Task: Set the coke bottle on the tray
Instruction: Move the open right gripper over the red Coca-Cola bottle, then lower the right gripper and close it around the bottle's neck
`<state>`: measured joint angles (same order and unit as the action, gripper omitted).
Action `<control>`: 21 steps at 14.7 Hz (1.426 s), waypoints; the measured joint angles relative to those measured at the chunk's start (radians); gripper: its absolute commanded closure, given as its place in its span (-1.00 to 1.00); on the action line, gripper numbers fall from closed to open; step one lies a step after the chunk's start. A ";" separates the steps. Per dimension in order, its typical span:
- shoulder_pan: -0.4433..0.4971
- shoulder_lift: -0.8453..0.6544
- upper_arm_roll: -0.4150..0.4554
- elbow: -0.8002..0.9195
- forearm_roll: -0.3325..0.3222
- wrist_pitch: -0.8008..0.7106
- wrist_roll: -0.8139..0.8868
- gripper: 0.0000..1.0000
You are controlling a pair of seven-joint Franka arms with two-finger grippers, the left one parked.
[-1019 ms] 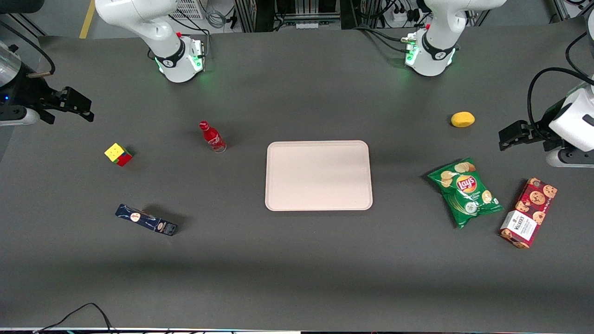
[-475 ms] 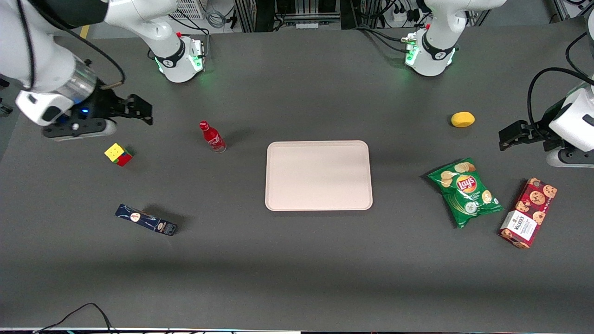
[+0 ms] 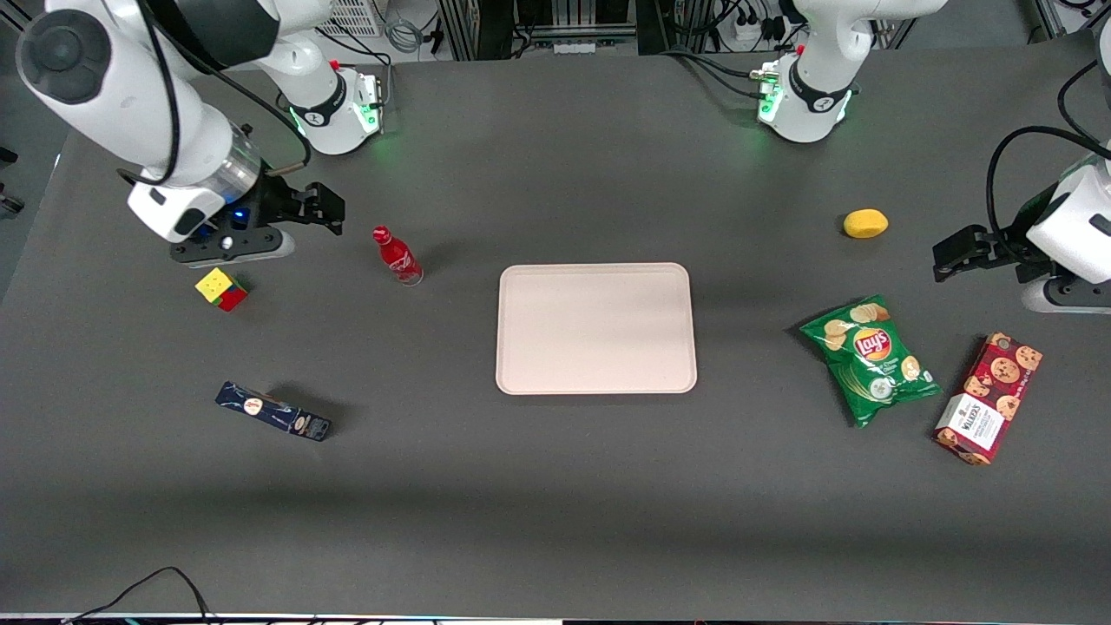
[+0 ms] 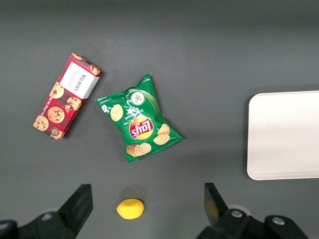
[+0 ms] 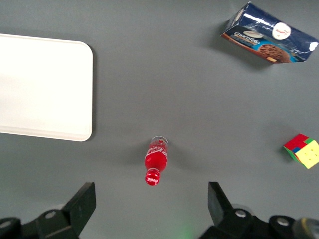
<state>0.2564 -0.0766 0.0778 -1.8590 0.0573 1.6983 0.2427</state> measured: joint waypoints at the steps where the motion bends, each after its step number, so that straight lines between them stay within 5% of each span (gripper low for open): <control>1: 0.000 -0.013 0.009 -0.046 0.000 0.042 0.002 -1.00; 11: 0.000 -0.159 0.096 -0.510 0.004 0.384 0.038 -1.00; 21: 0.000 -0.164 0.128 -0.697 0.015 0.583 0.039 -1.00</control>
<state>0.2561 -0.2404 0.2053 -2.5563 0.0727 2.2817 0.2820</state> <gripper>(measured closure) 0.000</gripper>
